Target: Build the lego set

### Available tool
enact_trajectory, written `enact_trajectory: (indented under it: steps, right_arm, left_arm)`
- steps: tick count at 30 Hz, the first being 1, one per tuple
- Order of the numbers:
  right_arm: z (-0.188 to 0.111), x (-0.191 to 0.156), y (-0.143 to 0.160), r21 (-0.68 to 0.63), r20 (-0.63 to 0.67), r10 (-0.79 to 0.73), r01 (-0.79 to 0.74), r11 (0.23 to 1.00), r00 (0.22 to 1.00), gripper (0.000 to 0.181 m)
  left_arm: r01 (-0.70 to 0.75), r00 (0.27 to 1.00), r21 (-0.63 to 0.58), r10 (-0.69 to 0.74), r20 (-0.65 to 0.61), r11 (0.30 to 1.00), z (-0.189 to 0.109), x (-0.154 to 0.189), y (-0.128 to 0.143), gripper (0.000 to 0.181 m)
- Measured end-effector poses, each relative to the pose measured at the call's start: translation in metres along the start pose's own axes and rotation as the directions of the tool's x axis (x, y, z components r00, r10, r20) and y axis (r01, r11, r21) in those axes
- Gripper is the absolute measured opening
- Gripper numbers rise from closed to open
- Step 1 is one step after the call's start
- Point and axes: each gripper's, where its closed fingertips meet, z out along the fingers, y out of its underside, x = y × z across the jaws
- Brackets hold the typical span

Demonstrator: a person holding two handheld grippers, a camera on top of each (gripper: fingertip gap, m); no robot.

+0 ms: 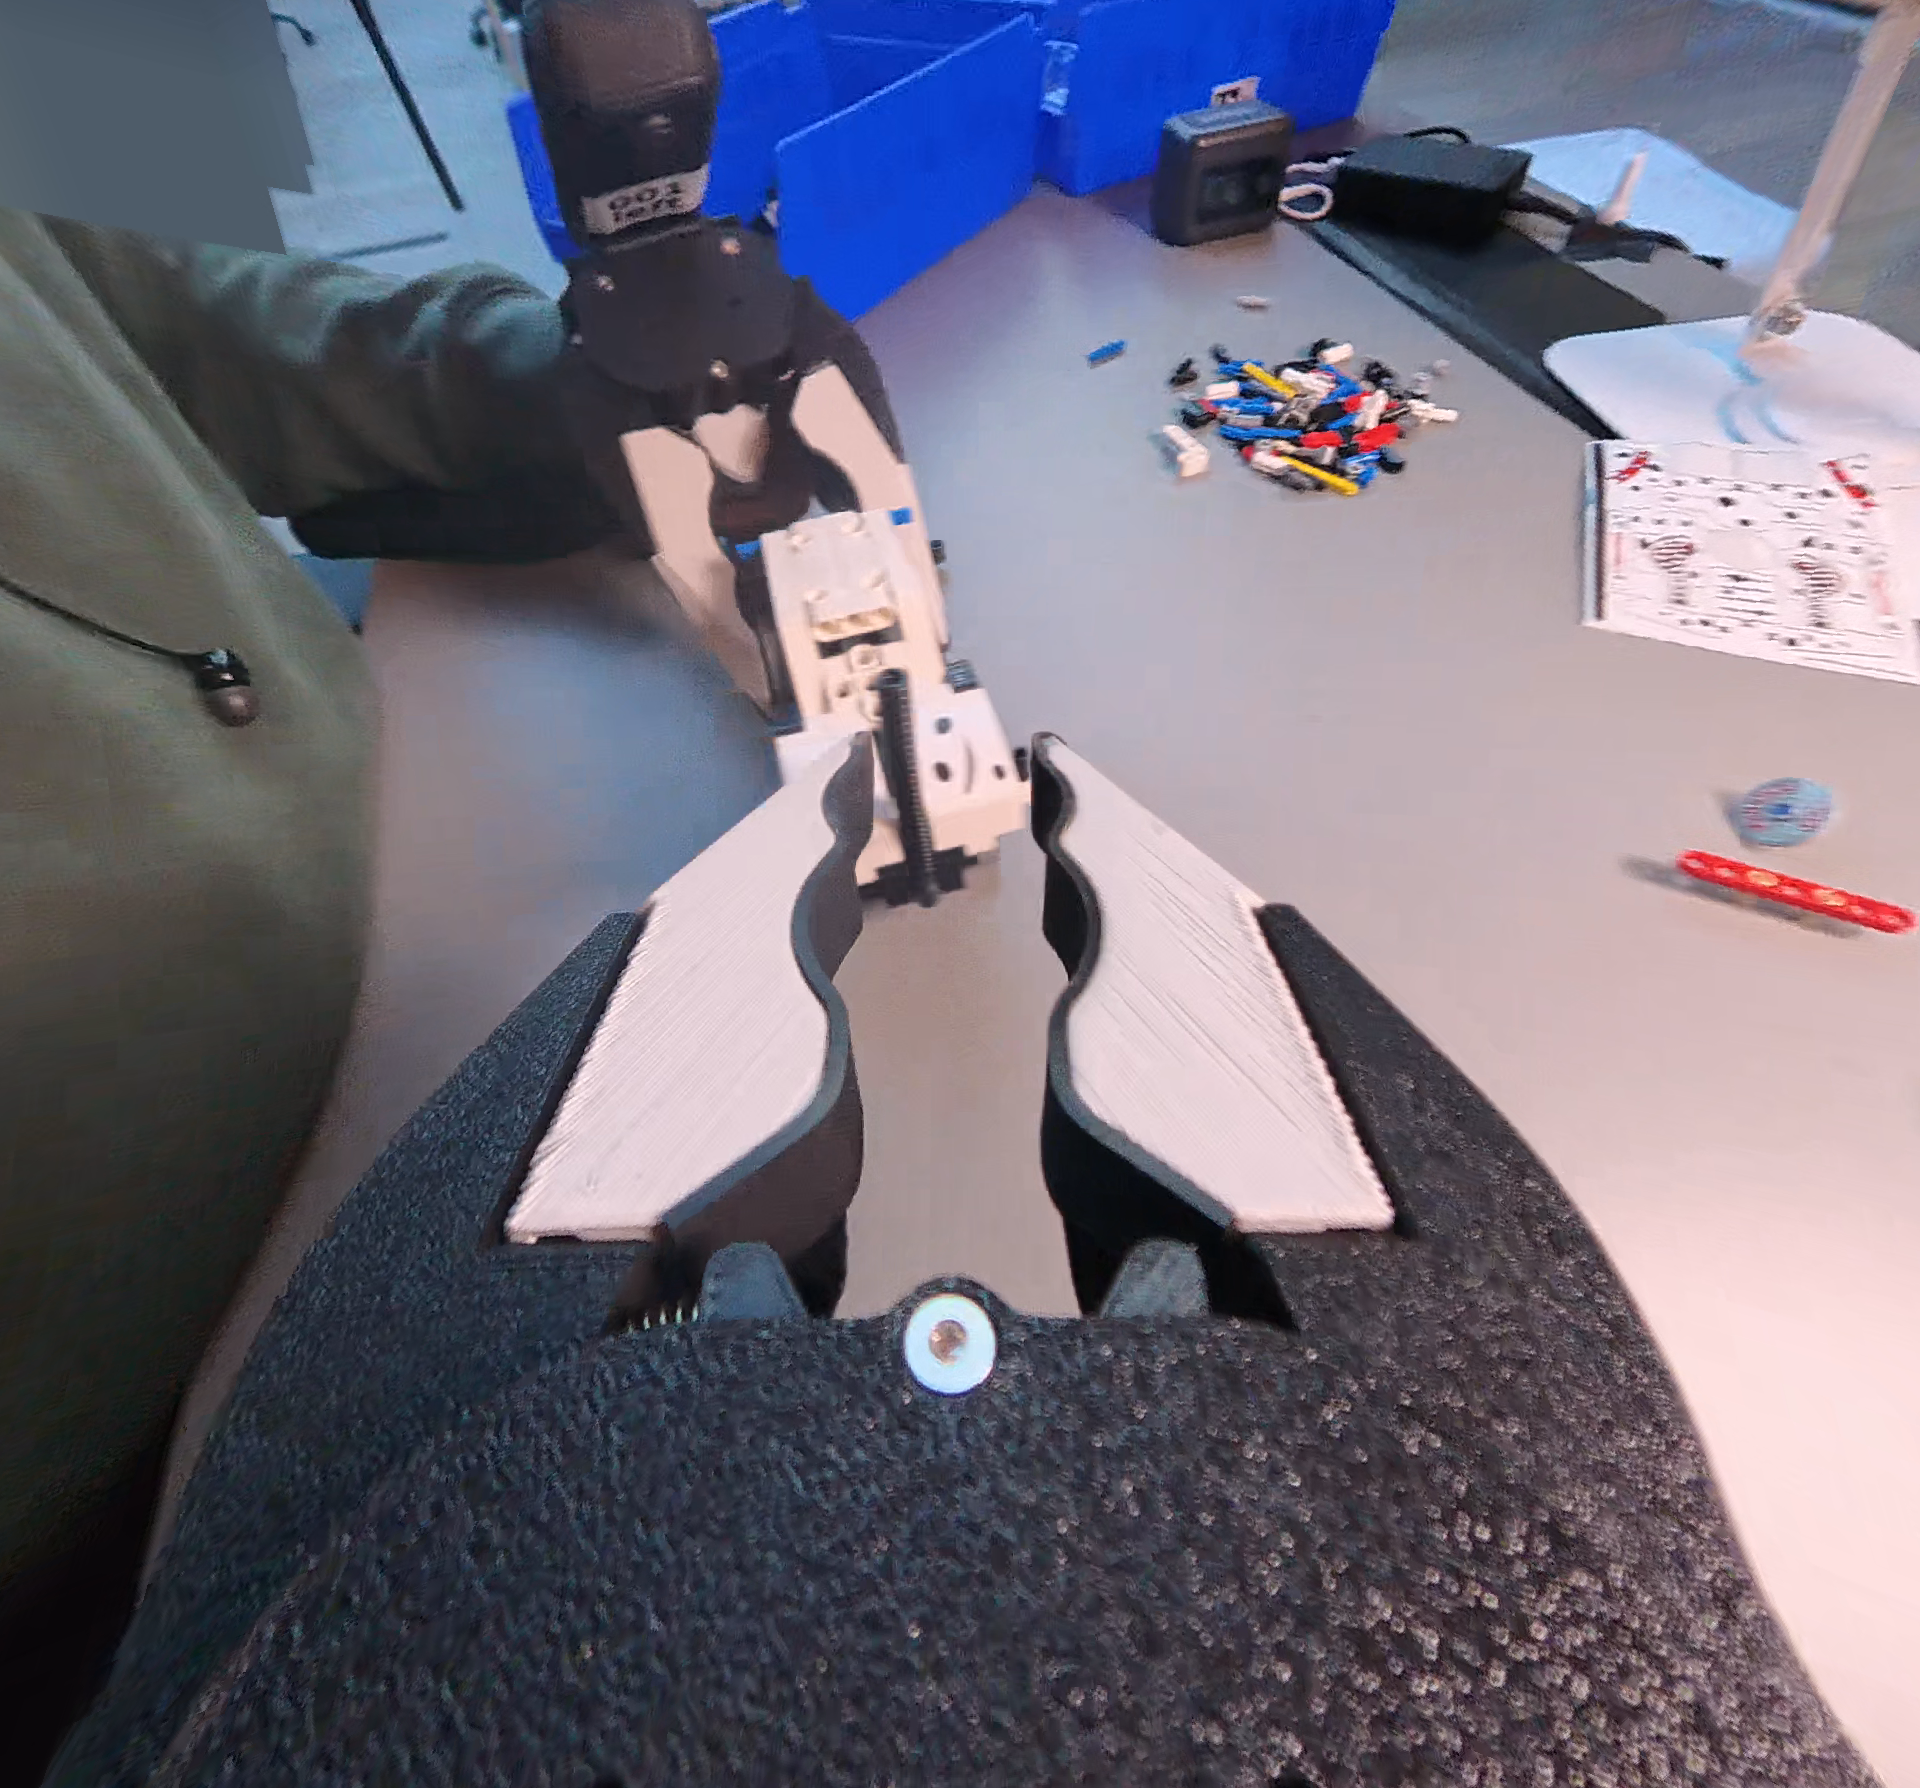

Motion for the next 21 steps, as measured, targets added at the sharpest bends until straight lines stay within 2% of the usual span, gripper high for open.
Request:
enact_trajectory:
  steps: [4, 6, 15, 21]
  right_arm:
    - [0.026, -0.013, 0.02, -0.045, -0.072, -0.025, 0.022, 0.999, 0.997, 0.032]
    - [0.03, -0.009, 0.023, -0.039, -0.091, -0.018, 0.015, 0.999, 0.996, 0.007]
    - [0.013, -0.01, 0.043, -0.022, -0.042, 0.068, -0.069, 0.997, 0.997, 0.007]
    - [0.015, -0.015, 0.044, -0.04, -0.033, 0.014, -0.015, 0.999, 0.999, 0.006]
  left_arm:
    - [-0.018, 1.0, -0.018, 0.018, 0.003, 1.0, 0.006, 0.002, 0.0, 0.066]
    - [-0.023, 0.999, -0.039, 0.025, 0.035, 0.999, 0.008, -0.003, 0.002, 0.06]
    - [0.01, 1.0, -0.053, -0.01, 0.004, 0.999, 0.005, -0.003, 0.006, 0.058]
    - [-0.016, 1.0, -0.041, 0.015, -0.024, 0.999, 0.002, -0.004, 0.008, 0.058]
